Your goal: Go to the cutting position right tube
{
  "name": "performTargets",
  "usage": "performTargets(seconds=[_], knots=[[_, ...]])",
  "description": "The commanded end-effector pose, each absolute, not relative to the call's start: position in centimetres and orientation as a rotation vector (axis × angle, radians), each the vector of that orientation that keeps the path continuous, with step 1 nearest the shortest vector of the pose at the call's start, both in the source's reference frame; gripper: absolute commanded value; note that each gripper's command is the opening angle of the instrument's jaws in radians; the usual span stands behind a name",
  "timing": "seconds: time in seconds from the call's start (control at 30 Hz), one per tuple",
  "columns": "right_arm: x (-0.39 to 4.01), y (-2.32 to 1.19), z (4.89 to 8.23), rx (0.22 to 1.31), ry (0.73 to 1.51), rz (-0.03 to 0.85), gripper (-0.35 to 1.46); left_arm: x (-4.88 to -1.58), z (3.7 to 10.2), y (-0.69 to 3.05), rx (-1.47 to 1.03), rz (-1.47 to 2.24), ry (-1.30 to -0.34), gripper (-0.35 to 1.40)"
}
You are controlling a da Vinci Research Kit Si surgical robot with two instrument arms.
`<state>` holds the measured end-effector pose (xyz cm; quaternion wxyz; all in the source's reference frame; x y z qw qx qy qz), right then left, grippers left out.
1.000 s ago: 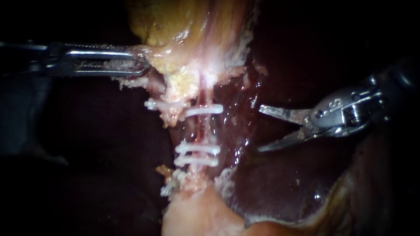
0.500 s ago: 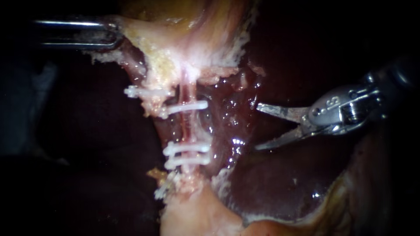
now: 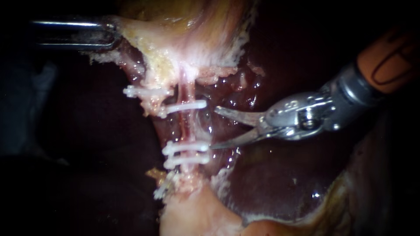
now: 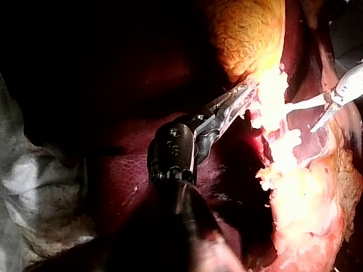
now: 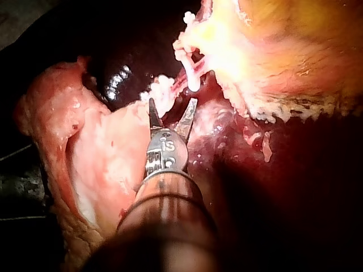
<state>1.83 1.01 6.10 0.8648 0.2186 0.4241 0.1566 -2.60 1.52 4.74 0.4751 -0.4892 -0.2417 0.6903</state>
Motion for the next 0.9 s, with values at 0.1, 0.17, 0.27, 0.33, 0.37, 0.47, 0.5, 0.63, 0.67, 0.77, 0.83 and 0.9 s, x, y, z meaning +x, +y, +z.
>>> performTargets(seconds=[0.1,0.17,0.27,0.33,0.37,0.47,0.5,0.63,0.67,0.77,0.83,0.9], knots=[[1.98,0.98,6.24,0.485,0.902,0.332,1.41,-2.6,4.74,1.51,-1.196,1.688,-0.59,-0.35],[2.05,0.97,6.31,0.495,0.91,0.327,1.39,-2.6,4.74,1.51,-1.196,1.689,-0.59,-0.35],[2.15,0.98,6.38,0.521,0.924,0.325,1.38,-2.6,4.74,1.51,-1.196,1.689,-0.59,-0.35],[2.2,0.99,6.4,0.539,0.95,0.323,1.38,-2.6,4.74,1.51,-1.196,1.689,-0.59,-0.35],[2.21,0.99,6.4,0.549,0.962,0.326,1.38,-2.6,4.74,1.51,-1.196,1.689,-0.59,-0.35],[2.28,0.99,6.4,0.584,1.003,0.303,1.34,-2.6,4.75,1.51,-1.196,1.689,-0.59,-0.35],[2.29,0.99,6.39,0.602,1.009,0.301,1.31,-2.6,4.75,1.51,-1.196,1.689,-0.59,-0.35],[2.39,0.99,6.38,0.645,1.041,0.29,1.28,-2.6,4.75,1.51,-1.196,1.689,-0.59,-0.35],[2.42,0.99,6.38,0.651,1.047,0.29,1.28,-2.6,4.75,1.5,-1.196,1.689,-0.59,-0.35],[2.54,1.0,6.39,0.661,1.063,0.283,1.28,-2.6,4.75,1.5,-1.196,1.689,-0.589,-0.35],[2.61,1.0,6.41,0.665,1.067,0.289,1.28,-2.6,4.75,1.5,-1.196,1.689,-0.589,-0.35],[2.7,1.0,6.43,0.675,1.075,0.308,1.26,-2.6,4.75,1.5,-1.196,1.689,-0.589,-0.35]])
